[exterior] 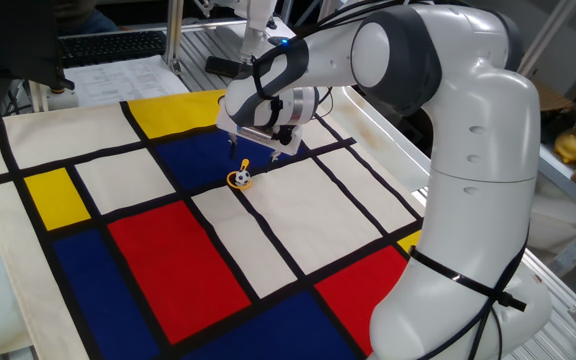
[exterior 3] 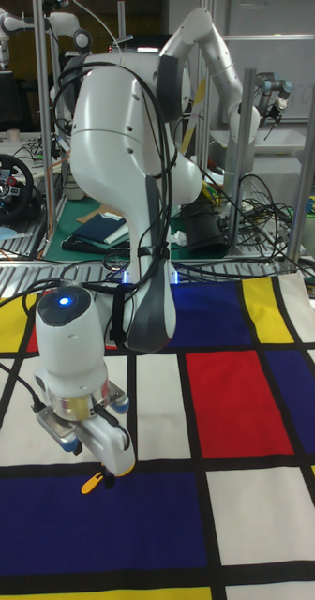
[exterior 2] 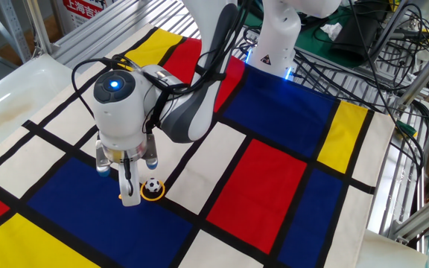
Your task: Attach the bubble ring to the ball
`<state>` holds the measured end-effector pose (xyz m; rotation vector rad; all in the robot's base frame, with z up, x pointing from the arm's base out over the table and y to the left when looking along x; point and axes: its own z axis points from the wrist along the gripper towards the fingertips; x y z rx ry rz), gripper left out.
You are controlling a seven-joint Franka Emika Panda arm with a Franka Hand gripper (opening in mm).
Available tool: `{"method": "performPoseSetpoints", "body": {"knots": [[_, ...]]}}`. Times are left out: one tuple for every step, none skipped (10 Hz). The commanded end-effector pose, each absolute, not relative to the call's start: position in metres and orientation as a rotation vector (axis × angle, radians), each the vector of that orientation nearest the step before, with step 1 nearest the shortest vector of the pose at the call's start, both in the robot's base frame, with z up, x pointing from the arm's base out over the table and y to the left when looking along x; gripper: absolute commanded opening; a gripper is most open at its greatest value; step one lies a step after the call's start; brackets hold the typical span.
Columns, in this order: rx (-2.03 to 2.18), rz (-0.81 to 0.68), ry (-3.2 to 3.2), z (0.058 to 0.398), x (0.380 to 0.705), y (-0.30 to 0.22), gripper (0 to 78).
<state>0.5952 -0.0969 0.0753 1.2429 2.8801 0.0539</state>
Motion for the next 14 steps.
{"method": "performPoseSetpoints", "body": {"knots": [[0.915,0.024,2.994,0.11,0.575,-0.058,77.4],[0.9,0.028,3.0,0.115,0.572,-0.056,77.4],[0.88,0.028,3.007,0.118,0.57,-0.055,77.4],[0.849,0.028,3.016,0.122,0.568,-0.055,77.4],[0.823,0.027,3.027,0.127,0.565,-0.054,77.4],[0.795,0.024,3.041,0.133,0.561,-0.052,77.4],[0.791,0.026,3.043,0.137,0.558,-0.051,77.4],[0.769,0.03,3.05,0.144,0.553,-0.05,77.4],[0.74,0.038,3.058,0.148,0.551,-0.051,77.4],[0.724,0.045,3.063,0.15,0.55,-0.052,77.4],[0.671,0.038,3.076,0.152,0.549,-0.053,77.4],[0.646,0.03,3.1,0.152,0.549,-0.053,77.4],[0.619,0.023,3.108,0.152,0.549,-0.053,77.4],[0.582,0.009,3.112,0.152,0.549,-0.053,77.4]]}}
